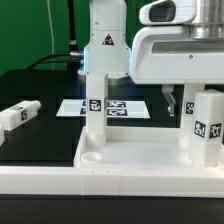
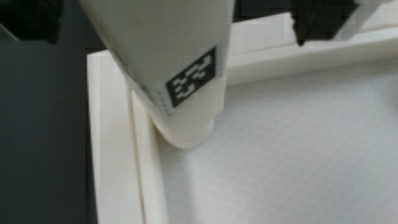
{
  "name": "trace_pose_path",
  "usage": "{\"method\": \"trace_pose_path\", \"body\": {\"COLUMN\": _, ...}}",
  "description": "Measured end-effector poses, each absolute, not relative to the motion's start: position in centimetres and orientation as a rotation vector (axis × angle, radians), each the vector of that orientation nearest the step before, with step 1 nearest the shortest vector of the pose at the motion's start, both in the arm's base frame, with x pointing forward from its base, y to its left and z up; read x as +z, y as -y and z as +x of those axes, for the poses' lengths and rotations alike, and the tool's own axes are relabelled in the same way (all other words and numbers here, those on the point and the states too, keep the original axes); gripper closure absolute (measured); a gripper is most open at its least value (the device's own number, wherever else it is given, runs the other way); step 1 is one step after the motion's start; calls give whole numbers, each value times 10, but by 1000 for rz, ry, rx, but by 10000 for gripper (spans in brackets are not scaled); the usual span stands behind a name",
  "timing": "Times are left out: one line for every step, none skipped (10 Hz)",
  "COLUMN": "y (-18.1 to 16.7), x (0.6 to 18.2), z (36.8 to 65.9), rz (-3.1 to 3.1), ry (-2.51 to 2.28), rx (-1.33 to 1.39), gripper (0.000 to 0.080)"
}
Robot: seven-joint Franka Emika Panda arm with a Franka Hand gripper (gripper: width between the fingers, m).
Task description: Assemble desk
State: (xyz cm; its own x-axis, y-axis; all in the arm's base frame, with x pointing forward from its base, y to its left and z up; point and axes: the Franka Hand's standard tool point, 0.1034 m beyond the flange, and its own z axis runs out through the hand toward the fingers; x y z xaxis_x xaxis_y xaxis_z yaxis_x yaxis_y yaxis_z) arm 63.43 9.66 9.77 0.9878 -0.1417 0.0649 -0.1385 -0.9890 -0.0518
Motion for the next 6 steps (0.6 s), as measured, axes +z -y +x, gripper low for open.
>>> {"method": "trace_pose_path", "body": {"y": -98, "x": 98, "z": 634, "rz": -3097, "ry": -119, "rx": -108, "gripper": 150}}
{"method": "trace_pose_path", "body": {"y": -100, "x": 98, "z": 634, "rz": -3100, "ry": -61, "rx": -109, "gripper": 150}}
{"method": "trace_pose_path", "body": {"y": -100, "x": 98, "z": 634, "rz": -3108, "ry": 70, "rx": -111, "gripper": 150}}
{"method": "trace_pose_path", "body": {"y": -99, "x": 98, "z": 634, "rz": -3111, "ry": 167, "rx": -113, "gripper": 150}}
{"method": "trace_pose_path", "body": {"y": -98, "x": 98, "z": 634, "rz": -3109, "ry": 250, "rx": -111, "gripper": 150}}
{"method": "trace_pose_path", "body": {"y": -97, "x": 98, "z": 634, "rz": -3104, "ry": 334, "rx": -115, "gripper": 150}}
